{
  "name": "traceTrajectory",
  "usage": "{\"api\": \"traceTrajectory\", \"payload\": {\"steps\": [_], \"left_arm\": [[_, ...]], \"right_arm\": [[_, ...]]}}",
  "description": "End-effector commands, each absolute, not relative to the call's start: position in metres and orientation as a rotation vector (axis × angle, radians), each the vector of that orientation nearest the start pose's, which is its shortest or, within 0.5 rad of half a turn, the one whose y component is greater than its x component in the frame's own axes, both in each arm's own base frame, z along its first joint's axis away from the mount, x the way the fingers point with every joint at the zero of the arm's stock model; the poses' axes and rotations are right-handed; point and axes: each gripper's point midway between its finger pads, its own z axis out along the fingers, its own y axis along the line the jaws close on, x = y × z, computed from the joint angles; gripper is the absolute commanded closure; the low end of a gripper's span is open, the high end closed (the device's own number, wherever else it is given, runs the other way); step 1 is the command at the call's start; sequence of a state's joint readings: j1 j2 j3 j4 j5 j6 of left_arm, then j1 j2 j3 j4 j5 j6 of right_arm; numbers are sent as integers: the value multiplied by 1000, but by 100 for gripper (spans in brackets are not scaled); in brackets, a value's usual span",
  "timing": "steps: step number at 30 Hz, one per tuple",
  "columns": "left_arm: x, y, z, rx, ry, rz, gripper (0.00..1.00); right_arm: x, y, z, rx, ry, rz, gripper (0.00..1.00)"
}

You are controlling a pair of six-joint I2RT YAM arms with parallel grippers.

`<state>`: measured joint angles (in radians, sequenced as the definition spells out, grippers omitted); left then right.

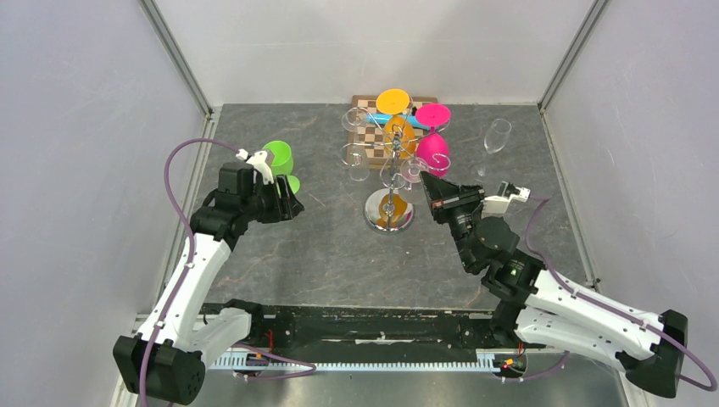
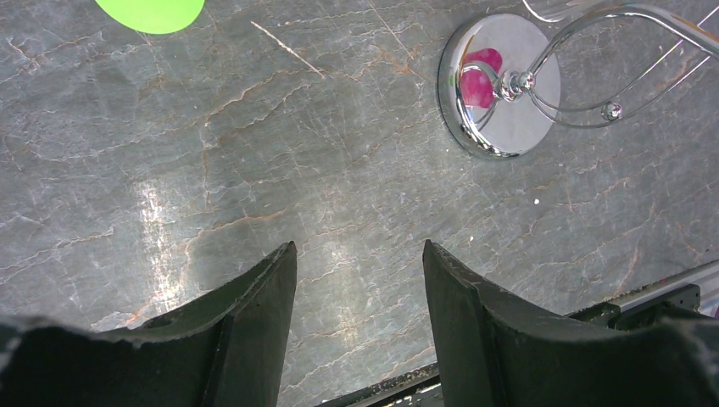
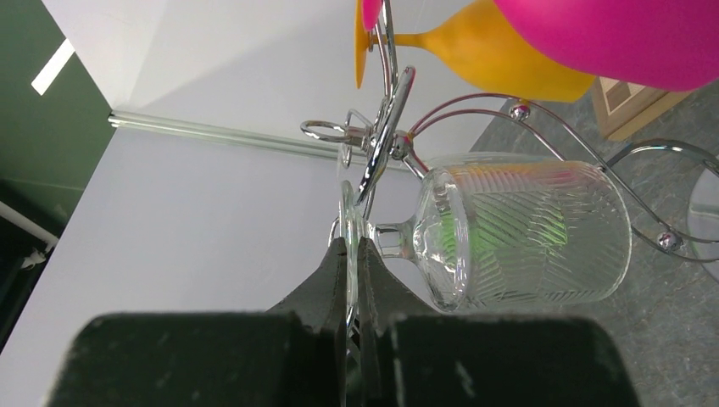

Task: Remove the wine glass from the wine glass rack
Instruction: Pick up the wine glass from the wine rack, then place the wine glass at the center of the board.

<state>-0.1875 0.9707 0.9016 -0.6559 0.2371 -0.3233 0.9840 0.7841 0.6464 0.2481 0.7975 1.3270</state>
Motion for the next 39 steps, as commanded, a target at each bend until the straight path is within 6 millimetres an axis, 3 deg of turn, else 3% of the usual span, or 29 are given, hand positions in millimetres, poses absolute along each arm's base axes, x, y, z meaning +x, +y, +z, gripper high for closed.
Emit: {"api": "traceTrajectory", "payload": {"steps": [1, 9, 16, 21, 31, 39], "left_arm": [[263, -103, 191, 30, 2295, -504, 37], [262, -110, 194, 42, 2294, -548, 34], [258, -122, 204, 82, 2270, -607, 22], [247, -134, 209, 111, 2260, -706, 20], [208, -170, 231, 151, 2225, -1041, 24], [170, -204, 258, 182, 2137, -1352, 26]], "right_arm": [[244, 192, 362, 951, 1247, 1352, 100], [226, 189, 351, 832, 1300, 1371, 100], [211, 204, 343, 579, 1426, 1308, 100], [204, 209, 334, 405, 1468, 1232, 100], [186, 223, 322, 73, 1523, 1148, 100], [158, 253, 325, -385, 1508, 1109, 100]]}}
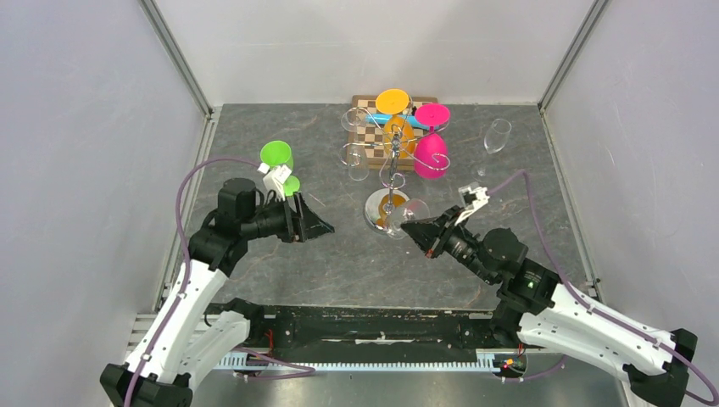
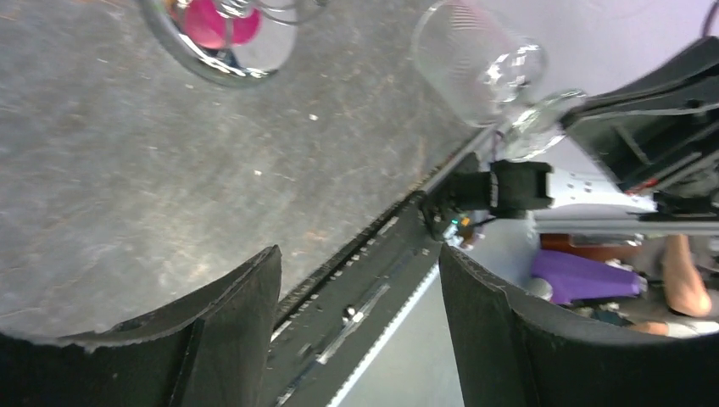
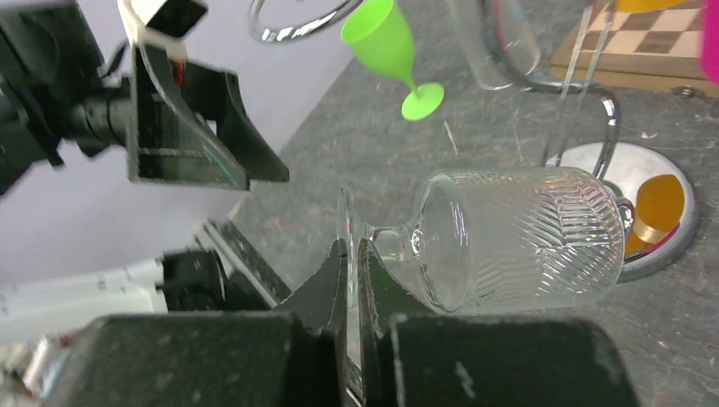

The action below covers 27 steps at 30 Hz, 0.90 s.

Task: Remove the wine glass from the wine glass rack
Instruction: Place the wine glass at the center of the board.

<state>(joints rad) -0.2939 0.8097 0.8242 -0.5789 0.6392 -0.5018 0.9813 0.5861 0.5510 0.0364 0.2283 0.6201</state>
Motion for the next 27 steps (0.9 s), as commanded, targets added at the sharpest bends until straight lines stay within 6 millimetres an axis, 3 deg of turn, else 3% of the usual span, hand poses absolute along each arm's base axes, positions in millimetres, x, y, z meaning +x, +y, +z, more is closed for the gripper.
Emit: {"api": "traceTrajectory", "payload": {"steps": [1, 5, 12, 27], "left_arm": [[167, -208, 260, 183, 2130, -1384, 26], [154, -219, 267, 179, 2101, -1490, 26], [145, -229, 259, 118, 2092, -1600, 26], [128, -245, 247, 91, 2099, -1746, 27]], "right_arm": [[154, 257, 323, -445, 1501, 1102, 100], [143, 269, 317, -636, 1461, 1086, 100], [122, 284, 306, -897, 1328, 1090, 100], [116, 303, 318, -1058, 1091, 1008, 100]]}}
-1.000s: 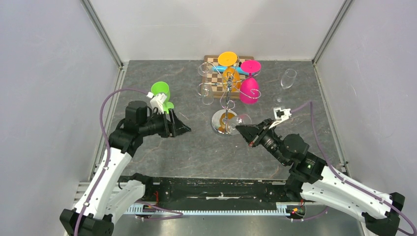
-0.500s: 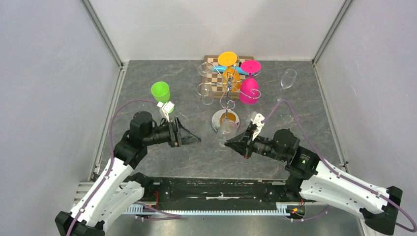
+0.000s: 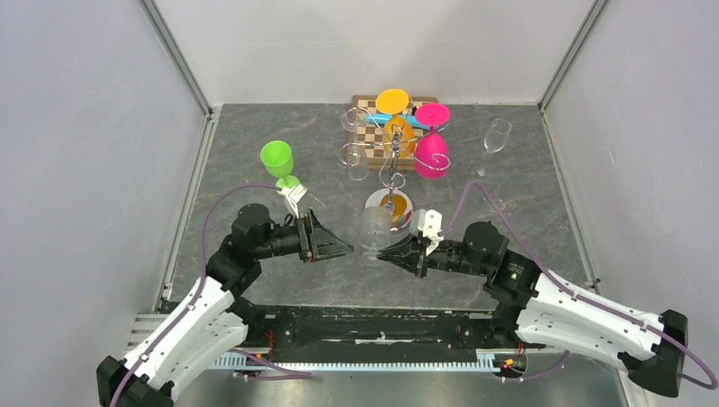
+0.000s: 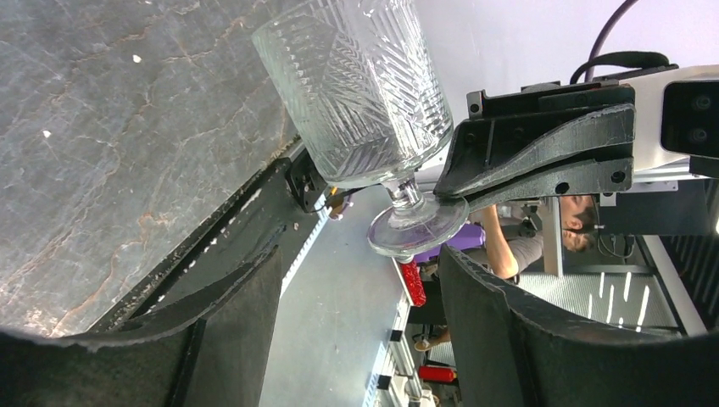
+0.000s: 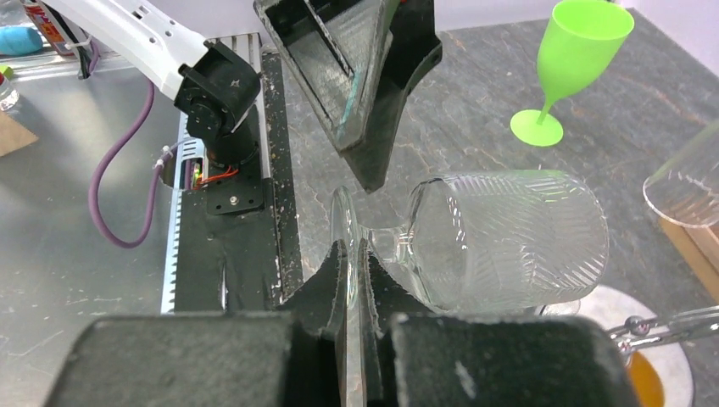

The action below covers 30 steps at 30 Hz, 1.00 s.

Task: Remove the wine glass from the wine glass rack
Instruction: Place the wine glass at the center of the board.

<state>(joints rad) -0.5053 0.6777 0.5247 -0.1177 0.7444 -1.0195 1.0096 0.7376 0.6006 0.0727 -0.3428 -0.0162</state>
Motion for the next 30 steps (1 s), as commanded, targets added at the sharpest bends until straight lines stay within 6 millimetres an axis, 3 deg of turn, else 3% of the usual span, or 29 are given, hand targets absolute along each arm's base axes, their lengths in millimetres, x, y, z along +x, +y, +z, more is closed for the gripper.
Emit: {"api": "traceTrajectory", "payload": {"steps": [1, 16, 30], "left_arm": [[128, -247, 246, 92, 2100, -1754, 27], [129, -253, 256, 18, 2074, -1852, 32], [127, -253, 255, -13, 2076, -1862, 43]], "right_arm": [[116, 304, 319, -1061, 1081, 1007, 100], [110, 323, 332, -1096, 948, 952, 100], [122, 339, 336, -1054, 946, 854, 100]]}}
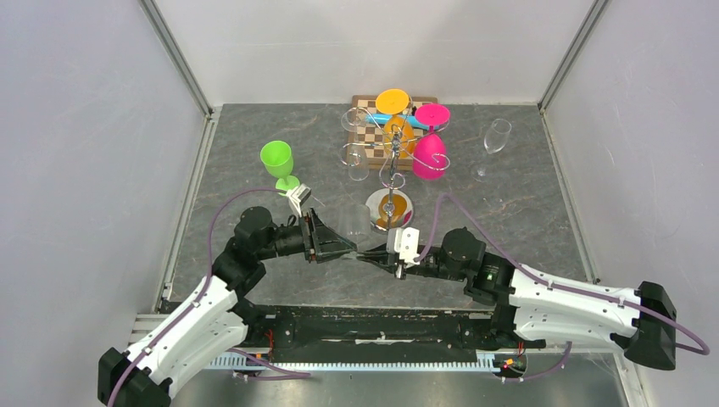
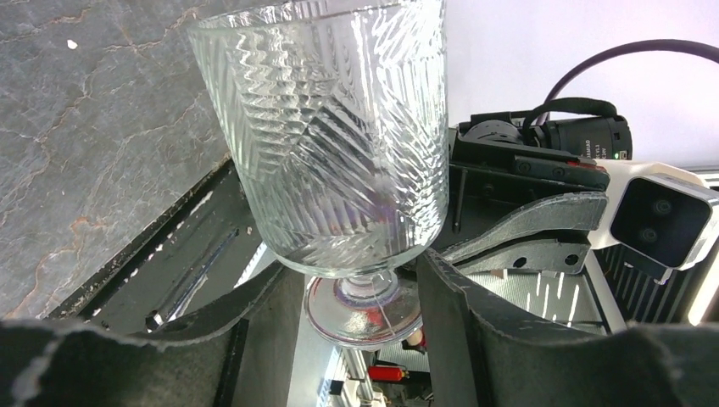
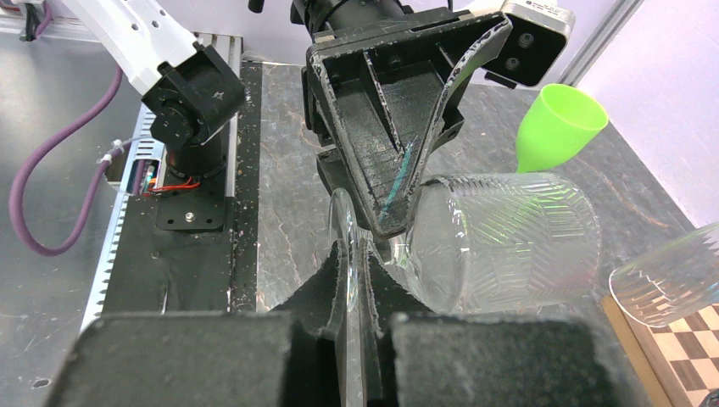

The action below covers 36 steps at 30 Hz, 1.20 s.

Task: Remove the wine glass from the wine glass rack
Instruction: Place the wine glass at the center of the board.

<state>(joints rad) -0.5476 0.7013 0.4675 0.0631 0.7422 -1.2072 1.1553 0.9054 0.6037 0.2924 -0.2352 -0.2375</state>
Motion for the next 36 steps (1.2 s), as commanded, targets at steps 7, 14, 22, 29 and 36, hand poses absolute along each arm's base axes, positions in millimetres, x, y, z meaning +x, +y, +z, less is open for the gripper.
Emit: {"api": "traceTrajectory", "payload": {"steps": [7, 14, 22, 29, 36], "left_arm": [[127, -254, 257, -17, 2066, -1878, 49], [126, -255, 256, -21, 2065, -1895, 56], [124, -256, 260, -16, 2051, -1915, 69], [122, -256, 264, 6, 2022, -1942, 98], [118, -254, 270, 36, 1981, -1961, 98]], "right_arm": [[122, 342, 335, -1044, 923, 822, 100], [118, 345, 338, -1045, 866, 799, 100], [116, 350, 336, -1055, 848, 779, 100], [119, 351, 329, -1065, 875, 754, 100], [120, 351, 323, -1084, 915, 754, 100]]}}
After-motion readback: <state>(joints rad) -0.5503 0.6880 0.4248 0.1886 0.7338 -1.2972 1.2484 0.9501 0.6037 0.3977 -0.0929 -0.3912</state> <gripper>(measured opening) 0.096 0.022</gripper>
